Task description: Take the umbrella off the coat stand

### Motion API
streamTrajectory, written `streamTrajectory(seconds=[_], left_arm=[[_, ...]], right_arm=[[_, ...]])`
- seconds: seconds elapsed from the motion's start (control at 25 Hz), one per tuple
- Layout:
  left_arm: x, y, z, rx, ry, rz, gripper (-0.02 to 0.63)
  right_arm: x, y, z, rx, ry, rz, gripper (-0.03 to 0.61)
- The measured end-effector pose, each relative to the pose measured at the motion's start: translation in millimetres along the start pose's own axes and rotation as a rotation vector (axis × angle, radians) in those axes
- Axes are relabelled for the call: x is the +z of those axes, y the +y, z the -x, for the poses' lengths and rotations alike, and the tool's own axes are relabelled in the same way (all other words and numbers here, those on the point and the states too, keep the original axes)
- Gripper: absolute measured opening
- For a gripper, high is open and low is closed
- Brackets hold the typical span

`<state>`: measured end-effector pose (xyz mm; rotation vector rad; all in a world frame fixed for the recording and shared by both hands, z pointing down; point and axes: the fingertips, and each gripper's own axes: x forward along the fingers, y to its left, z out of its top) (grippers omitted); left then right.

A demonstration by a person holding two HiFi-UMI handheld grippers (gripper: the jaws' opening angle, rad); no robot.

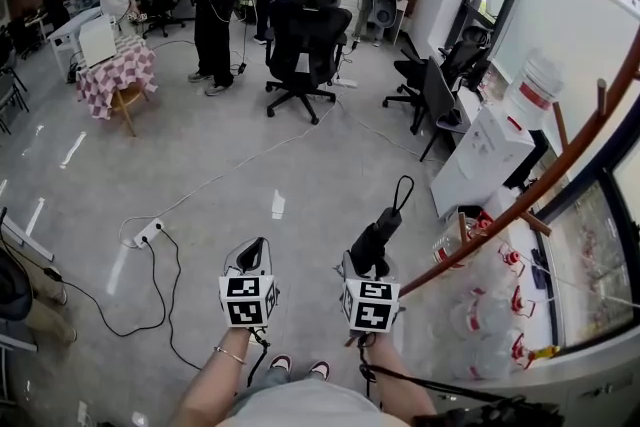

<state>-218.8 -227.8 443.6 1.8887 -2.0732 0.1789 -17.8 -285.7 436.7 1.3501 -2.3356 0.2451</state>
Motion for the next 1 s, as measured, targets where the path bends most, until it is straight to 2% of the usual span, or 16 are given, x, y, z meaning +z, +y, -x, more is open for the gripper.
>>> streamTrajectory(seconds=[1.0], left_arm=[[5,-6,-10,-0.009,0.01,-0.033,0.005]], right_arm=[[-2,-15,-6,-0.016,0.009,-0.02,0.228]])
